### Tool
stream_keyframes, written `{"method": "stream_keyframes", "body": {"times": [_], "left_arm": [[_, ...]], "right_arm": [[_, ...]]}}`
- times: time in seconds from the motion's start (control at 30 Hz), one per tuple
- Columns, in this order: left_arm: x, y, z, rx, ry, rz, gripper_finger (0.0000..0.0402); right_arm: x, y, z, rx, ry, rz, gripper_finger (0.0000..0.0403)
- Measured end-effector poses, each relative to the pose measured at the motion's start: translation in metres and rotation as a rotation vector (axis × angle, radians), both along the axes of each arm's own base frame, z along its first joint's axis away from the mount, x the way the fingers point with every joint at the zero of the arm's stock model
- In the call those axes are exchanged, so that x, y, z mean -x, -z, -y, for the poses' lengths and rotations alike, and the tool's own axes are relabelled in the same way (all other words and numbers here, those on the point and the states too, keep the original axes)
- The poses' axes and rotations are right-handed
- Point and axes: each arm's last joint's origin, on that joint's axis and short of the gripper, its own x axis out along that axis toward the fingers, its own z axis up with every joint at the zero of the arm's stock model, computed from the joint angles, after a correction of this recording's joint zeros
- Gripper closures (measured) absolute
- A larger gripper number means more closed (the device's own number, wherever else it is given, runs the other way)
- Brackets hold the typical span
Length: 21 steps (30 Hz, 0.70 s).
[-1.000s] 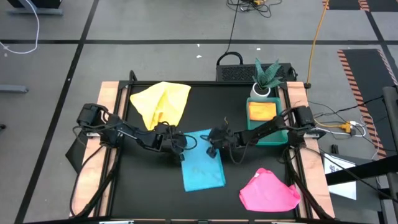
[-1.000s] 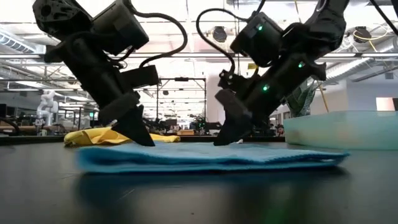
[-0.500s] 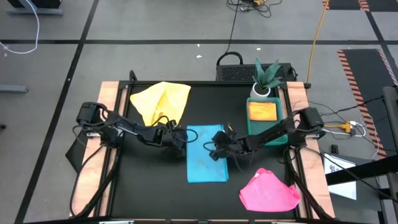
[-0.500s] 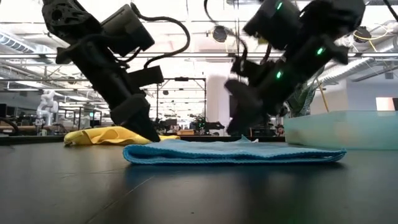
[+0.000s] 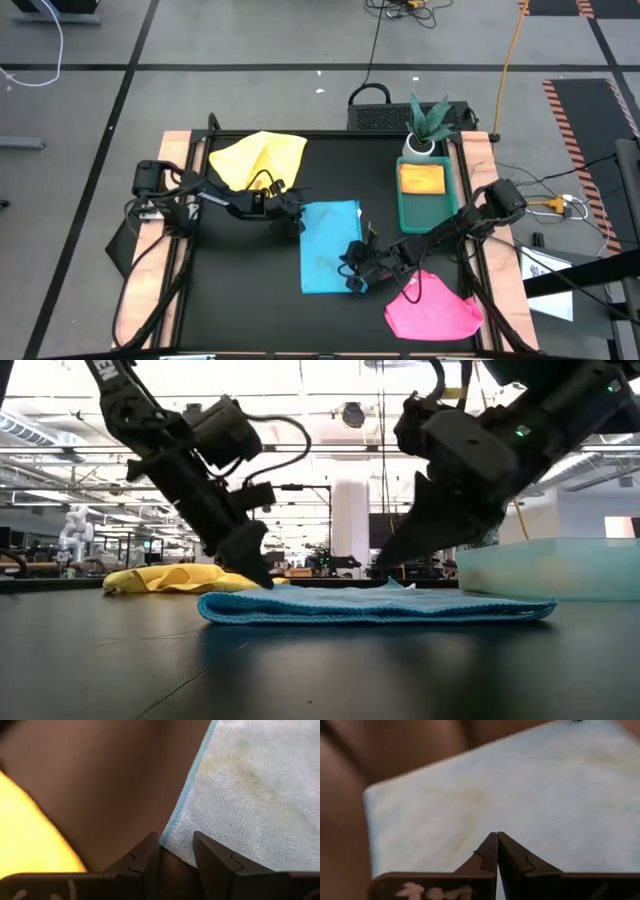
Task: Fold microfiber towels
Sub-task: Fold the blue microfiber cloth
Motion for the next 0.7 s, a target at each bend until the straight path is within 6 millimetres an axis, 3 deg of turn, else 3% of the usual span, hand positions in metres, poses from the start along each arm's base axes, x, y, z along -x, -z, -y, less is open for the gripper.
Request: {"method": "stream_keyframes", "body": {"times": [0.23, 0.47, 0.57, 0.7], "left_arm": [[-0.003, 0.013, -0.009, 0.003, -0.029, -0.022, 0.0275], [0.008, -0.005, -0.006, -0.009, 0.01, -0.066, 0.0275], [0.01, -0.018, 0.007, -0.007, 0.133, -0.054, 0.0275], [0.007, -0.021, 0.04, -0.005, 0.299, -0.021, 0.0275]], "right_arm": [[0.0, 0.019, -0.01, -0.12, -0.141, -0.092, 0.0403], [0.002, 0.02, -0.021, -0.081, -0.201, -0.069, 0.0403], [0.004, 0.012, -0.026, 0.022, -0.239, -0.019, 0.0403], [0.005, -0.004, -0.033, 0.08, -0.279, 0.062, 0.0403]]}}
